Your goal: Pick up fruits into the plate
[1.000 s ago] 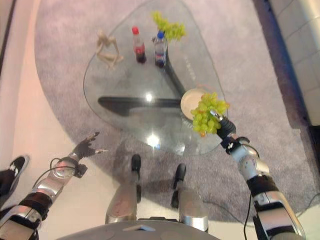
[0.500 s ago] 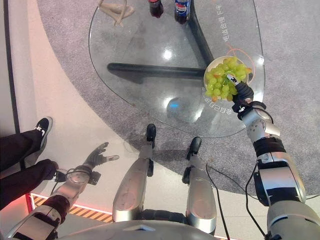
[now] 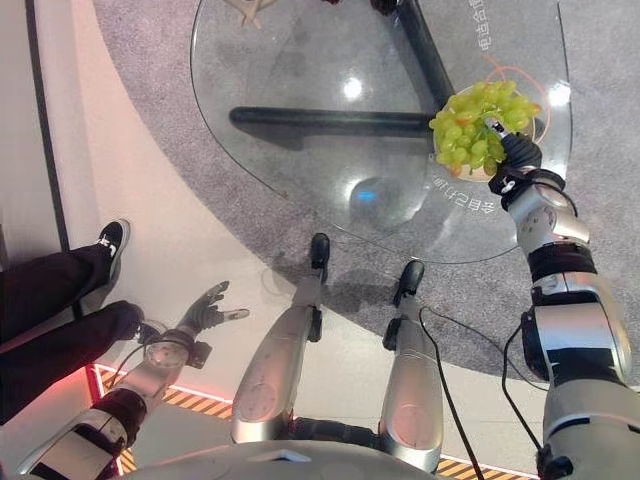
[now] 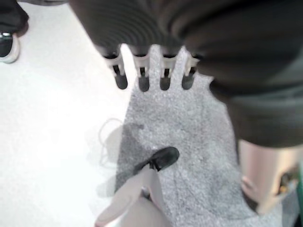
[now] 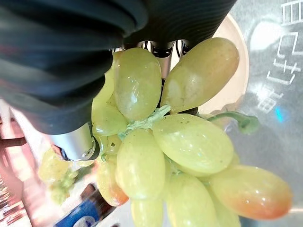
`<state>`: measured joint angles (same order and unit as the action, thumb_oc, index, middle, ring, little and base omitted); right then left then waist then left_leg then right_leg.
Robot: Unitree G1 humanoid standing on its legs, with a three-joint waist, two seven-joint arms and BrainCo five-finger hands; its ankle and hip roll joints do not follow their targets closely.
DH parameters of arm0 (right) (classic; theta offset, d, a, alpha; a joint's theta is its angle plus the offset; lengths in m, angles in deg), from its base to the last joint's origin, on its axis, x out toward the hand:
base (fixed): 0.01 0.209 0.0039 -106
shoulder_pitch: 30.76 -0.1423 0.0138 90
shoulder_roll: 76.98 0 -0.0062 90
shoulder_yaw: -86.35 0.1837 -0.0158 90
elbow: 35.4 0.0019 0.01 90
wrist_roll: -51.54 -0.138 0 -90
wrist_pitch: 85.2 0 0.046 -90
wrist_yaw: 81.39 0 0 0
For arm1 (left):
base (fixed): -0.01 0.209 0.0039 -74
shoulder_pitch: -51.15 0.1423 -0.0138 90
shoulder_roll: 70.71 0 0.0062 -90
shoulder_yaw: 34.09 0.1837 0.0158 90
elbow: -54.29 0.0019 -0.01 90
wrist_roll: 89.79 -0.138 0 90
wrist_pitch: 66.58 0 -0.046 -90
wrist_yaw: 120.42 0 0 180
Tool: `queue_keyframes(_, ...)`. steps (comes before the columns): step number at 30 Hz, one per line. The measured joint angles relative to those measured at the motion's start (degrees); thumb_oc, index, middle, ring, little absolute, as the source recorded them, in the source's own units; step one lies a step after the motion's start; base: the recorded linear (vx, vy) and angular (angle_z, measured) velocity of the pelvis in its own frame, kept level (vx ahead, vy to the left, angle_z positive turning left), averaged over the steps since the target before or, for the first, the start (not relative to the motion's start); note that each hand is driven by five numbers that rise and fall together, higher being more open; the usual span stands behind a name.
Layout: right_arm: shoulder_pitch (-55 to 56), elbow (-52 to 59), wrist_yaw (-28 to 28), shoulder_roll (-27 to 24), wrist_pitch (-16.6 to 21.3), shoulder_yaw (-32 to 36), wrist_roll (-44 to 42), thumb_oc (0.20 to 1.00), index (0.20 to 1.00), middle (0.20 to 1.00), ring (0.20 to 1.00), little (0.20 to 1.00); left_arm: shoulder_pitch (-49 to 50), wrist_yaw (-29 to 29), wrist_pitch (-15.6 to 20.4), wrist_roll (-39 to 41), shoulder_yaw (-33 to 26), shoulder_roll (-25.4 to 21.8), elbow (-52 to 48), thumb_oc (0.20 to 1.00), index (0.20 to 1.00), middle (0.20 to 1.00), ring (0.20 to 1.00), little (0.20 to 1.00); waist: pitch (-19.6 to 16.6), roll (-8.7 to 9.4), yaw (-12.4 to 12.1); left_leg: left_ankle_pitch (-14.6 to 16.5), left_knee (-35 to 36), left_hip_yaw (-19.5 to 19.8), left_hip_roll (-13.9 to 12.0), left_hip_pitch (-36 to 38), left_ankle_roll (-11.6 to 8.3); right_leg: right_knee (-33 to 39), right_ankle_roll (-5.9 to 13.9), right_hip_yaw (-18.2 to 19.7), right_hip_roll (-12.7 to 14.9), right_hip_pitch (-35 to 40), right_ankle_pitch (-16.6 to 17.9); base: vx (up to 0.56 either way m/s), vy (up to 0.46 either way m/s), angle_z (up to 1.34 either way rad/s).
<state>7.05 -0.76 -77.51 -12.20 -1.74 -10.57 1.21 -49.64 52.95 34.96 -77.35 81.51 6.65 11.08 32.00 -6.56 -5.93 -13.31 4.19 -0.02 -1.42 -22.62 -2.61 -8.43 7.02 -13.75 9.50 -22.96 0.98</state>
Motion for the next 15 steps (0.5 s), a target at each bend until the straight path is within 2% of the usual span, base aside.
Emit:
queue_keyframes(14, -2.28, -5.18, -4.98, -2.01, -6.62, -0.42, 8.91, 0.200, 0.200, 0.200, 0.200, 0.200, -0.23, -0.51, 1.09, 1.88, 1.72, -0.31, -2.44, 1.000, 1.000, 1.000, 1.000, 1.000, -0.07, -0.12, 0.28, -0.56, -0.97, -1.39, -0.35, -3.19, -0.28, -5.46, -0.54, 1.92, 0.24, -6.08, -1.43, -0.03, -0.011, -0.05)
queue_keyframes(15, -2.40, -5.19, -5.19, -2.27, -6.85, -0.68, 9.07, 0.228, 0.228, 0.228, 0.228, 0.228, -0.32, -0.55, 1.11, 2.27, 1.73, -0.35, -2.91, 1.000, 1.000, 1.000, 1.000, 1.000, -0.07, -0.12, 0.23, -0.62, -0.98, -1.40, -0.34, -3.22, -0.30, -5.96, -0.55, 2.06, 0.28, -6.42, -1.64, -0.04, -0.007, -0.01)
